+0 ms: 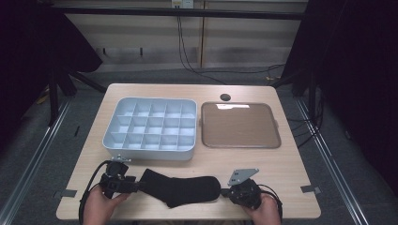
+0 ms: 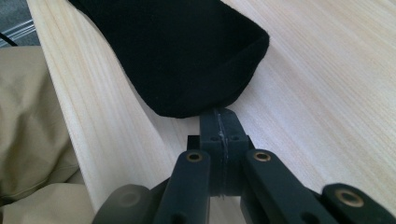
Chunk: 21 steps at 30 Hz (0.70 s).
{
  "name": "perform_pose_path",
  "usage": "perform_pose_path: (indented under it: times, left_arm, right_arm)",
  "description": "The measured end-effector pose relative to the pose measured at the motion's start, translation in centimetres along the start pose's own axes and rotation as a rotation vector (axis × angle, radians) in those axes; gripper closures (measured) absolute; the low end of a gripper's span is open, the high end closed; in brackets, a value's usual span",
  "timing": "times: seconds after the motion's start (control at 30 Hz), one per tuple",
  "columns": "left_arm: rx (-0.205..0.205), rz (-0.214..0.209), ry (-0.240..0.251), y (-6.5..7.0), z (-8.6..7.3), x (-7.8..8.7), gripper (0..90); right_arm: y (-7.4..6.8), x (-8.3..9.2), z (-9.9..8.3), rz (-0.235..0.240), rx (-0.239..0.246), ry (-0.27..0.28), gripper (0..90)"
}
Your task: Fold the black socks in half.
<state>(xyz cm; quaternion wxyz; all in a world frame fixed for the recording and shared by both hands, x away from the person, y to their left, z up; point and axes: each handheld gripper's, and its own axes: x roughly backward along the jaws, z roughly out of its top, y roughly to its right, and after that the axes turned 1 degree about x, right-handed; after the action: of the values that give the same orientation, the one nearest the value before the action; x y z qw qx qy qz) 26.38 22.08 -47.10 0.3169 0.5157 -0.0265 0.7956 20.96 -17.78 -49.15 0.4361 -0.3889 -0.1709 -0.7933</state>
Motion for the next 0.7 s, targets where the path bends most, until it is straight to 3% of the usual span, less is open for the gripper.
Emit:
perform_pose_path:
  times: [0.2, 0.5, 0.7]
  left_arm:
    - [0.005, 0.004, 0.029, -0.14, 0.05, -0.47, 55.0]
    - [-0.008, 0.006, -0.018, -0.01, 0.21, -0.81, 58.1]
    - [-0.014, 0.001, -0.046, 0.16, 0.44, -0.93, 69.3]
  right_arm:
    - [-0.1, 0.01, -0.02, -0.004, 0.003, 0.0, 89.4]
    - [-0.09, 0.01, -0.02, -0.008, -0.003, 0.0, 88.8]
    - [-0.16, -0.01, 0.01, -0.01, -0.009, -0.003, 88.8]
